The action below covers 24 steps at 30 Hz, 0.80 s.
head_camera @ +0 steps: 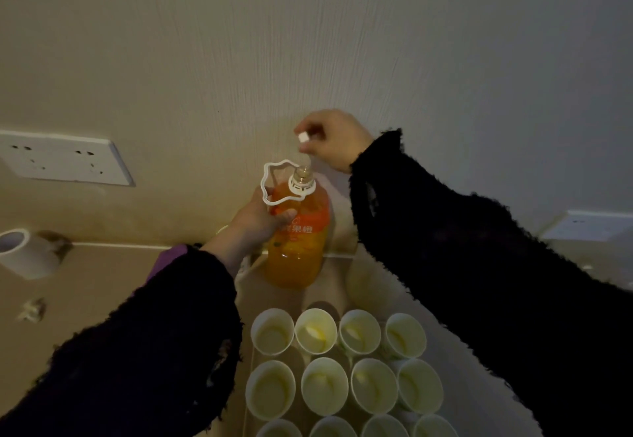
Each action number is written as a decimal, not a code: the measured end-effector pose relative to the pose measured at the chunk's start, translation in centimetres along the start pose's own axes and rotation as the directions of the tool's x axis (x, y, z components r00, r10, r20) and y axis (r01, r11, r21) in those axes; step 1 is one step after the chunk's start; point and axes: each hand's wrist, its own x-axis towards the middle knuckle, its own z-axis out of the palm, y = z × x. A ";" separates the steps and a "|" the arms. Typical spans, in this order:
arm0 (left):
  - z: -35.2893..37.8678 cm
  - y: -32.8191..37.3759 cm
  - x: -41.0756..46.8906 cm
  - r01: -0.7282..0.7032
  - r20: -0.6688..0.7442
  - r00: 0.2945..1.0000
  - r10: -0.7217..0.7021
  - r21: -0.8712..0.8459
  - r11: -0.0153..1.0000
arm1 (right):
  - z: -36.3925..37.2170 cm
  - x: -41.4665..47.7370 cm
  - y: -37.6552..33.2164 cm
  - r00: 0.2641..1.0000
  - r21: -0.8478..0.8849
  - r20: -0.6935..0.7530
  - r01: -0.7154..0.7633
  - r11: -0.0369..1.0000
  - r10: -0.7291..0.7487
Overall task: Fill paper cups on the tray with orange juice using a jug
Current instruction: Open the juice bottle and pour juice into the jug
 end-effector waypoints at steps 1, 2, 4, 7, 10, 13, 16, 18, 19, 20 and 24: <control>-0.4 0.5 -0.2 0.025 0.028 0.999 -0.027 0.067 0.997 | -0.2 -0.3 0.1 0.995 0.270 -0.049 -0.076 0.960 0.092; -0.9 1.1 -0.3 0.086 0.008 0.996 -0.088 0.134 0.987 | -0.3 -0.7 0.0 0.980 0.512 -0.055 -0.135 0.848 0.190; -2.1 2.2 -0.7 0.238 -0.227 0.956 -0.184 0.236 0.942 | -0.4 -1.3 -0.2 0.944 0.814 0.048 -0.226 0.535 0.326; -3.8 3.6 -1.9 0.027 -0.530 0.847 -0.041 -0.034 0.999 | -0.3 -2.3 -0.5 0.909 0.945 0.266 -0.312 0.100 0.321; -3.7 6.2 -3.8 -0.325 -0.477 0.854 0.208 -0.179 0.929 | -0.1 -3.5 -1.3 0.904 0.933 0.356 -0.359 -0.033 0.238; -3.2 8.6 -5.0 -0.421 -0.312 0.876 0.368 -0.122 0.899 | -0.2 -4.6 -2.1 0.901 0.909 0.407 -0.415 0.033 0.149; -2.6 9.4 -5.5 -0.417 -0.319 0.866 0.386 -0.034 0.908 | -0.4 -5.3 -2.3 0.895 0.894 0.425 -0.439 0.091 0.138; -2.4 9.3 -5.6 -0.422 -0.338 0.856 0.391 -0.020 0.906 | -0.5 -5.7 -2.4 0.893 0.893 0.425 -0.440 0.092 0.146; -2.3 9.3 -5.7 -0.422 -0.342 0.854 0.392 -0.017 0.906 | -0.6 -5.8 -2.4 0.892 0.893 0.426 -0.442 0.086 0.153; -2.2 9.2 -5.8 -0.424 -0.343 0.853 0.393 -0.019 0.905 | -0.6 -5.9 -2.3 0.888 0.891 0.430 -0.446 0.079 0.160; -1.9 8.6 -5.7 -0.449 -0.357 0.843 0.402 -0.056 0.892 | -0.2 -6.2 -2.3 0.875 0.873 0.452 -0.474 0.114 0.174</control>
